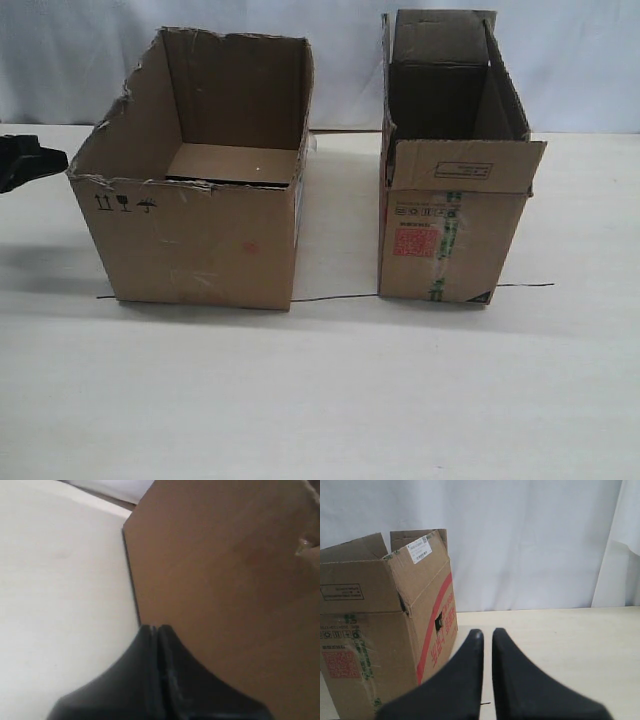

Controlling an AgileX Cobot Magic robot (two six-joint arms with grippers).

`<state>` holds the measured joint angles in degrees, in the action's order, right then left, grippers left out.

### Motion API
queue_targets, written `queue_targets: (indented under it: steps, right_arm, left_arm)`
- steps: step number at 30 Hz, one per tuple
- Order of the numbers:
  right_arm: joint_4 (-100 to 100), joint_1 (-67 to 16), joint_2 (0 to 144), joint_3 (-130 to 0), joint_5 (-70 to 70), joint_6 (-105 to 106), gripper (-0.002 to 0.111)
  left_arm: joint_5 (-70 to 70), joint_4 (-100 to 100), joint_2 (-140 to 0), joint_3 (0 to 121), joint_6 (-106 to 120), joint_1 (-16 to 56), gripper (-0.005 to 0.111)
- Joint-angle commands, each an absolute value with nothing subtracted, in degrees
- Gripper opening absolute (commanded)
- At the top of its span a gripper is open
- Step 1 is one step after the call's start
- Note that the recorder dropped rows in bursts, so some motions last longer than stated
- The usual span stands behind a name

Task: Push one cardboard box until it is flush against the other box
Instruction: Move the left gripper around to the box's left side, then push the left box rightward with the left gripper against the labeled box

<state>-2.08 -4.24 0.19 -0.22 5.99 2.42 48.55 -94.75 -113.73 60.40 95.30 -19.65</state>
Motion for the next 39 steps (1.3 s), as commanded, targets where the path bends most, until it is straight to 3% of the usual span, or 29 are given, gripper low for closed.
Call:
queue_targets:
  steps: [1,14,39]
  right_arm:
    - [-2.3,-4.5,0.0,0.0,6.1,2.4,0.005]
    - [-2.3,-4.5,0.0,0.0,6.1,2.4,0.005]
    - [-2.3,-4.5,0.0,0.0,6.1,2.4,0.005]
  left_arm:
    - [52.2,-96.0,-115.6,60.7,97.9,-20.1,0.000]
    - [67.1,-99.9,-123.1,64.2,100.5,-19.4,0.000]
    - [66.4,-99.9,-129.5,72.7,98.5,-9.9,0.000]
